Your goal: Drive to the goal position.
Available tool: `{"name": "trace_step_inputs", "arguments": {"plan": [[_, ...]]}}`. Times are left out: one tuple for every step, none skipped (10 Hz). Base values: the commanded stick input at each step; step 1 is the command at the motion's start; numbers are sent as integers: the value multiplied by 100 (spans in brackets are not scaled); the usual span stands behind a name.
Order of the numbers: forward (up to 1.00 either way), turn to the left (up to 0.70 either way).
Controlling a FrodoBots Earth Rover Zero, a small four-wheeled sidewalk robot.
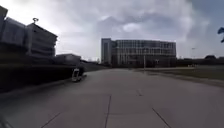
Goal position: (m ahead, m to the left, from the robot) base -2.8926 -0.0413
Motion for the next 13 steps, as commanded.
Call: {"name": "trace_step_inputs", "arguments": {"plan": [[100, 0], [100, 0], [100, 0], [100, 0], [100, 0], [100, 0], [100, 0], [100, 0], [100, 0], [100, 0], [100, 0], [100, 0], [100, 0]]}}
